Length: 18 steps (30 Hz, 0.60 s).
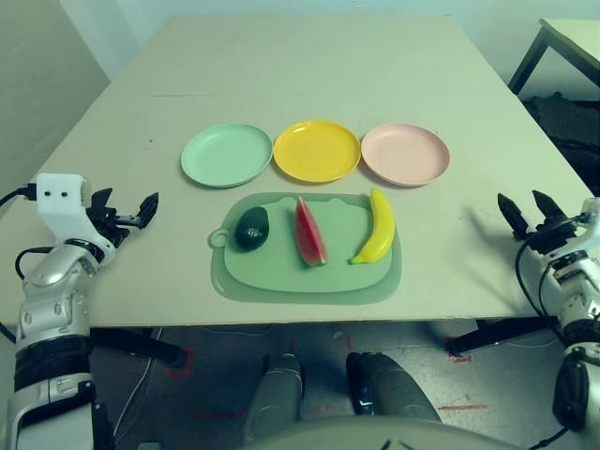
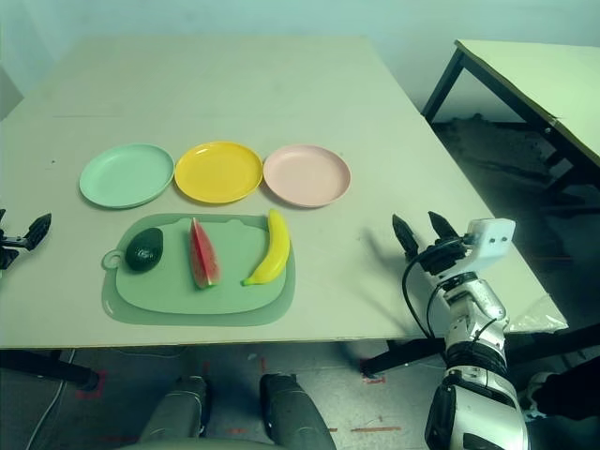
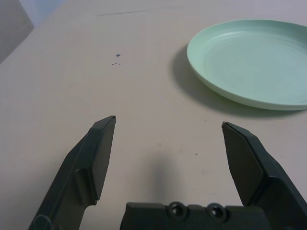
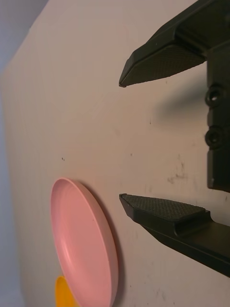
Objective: Place the fruits into color-matched plates.
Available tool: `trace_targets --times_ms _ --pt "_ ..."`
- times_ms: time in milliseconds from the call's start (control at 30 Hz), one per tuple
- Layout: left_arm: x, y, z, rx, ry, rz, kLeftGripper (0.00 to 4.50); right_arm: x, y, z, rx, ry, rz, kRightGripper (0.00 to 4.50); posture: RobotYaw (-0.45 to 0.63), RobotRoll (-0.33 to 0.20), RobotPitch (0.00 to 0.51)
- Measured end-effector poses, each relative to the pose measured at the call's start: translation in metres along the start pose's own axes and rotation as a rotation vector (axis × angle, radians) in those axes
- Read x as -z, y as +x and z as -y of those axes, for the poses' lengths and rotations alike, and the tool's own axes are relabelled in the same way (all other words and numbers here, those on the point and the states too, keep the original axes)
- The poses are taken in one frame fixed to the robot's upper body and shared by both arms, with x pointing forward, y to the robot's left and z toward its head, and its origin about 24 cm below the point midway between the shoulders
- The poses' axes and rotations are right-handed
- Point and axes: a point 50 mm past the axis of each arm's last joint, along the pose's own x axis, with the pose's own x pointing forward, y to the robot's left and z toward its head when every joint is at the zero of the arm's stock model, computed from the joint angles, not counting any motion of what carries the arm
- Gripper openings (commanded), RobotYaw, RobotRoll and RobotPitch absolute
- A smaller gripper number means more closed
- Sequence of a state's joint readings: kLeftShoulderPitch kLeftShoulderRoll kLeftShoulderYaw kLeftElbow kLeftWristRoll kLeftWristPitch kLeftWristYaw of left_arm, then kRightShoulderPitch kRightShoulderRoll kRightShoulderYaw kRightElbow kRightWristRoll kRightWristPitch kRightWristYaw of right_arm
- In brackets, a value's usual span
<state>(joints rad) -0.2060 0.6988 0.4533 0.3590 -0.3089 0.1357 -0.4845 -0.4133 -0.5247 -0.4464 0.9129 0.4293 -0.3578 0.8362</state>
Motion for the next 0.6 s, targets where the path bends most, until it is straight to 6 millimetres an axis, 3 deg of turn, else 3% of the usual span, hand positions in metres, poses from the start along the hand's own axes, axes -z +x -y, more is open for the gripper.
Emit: trace_targets --times_ms 267,600 --pt "-0.002 0.003 0.002 -0.013 -0.008 0.013 4.5 -0.005 0.002 0.004 0.008 -0.012 0.005 4.47 0.06 0.0 0.131" --pt "0.0 0.001 0.001 -0.012 -0.039 0.019 4.5 -0.022 -0.006 0.025 0.04 -0.049 -0.034 4.47 0.03 0.0 0.161"
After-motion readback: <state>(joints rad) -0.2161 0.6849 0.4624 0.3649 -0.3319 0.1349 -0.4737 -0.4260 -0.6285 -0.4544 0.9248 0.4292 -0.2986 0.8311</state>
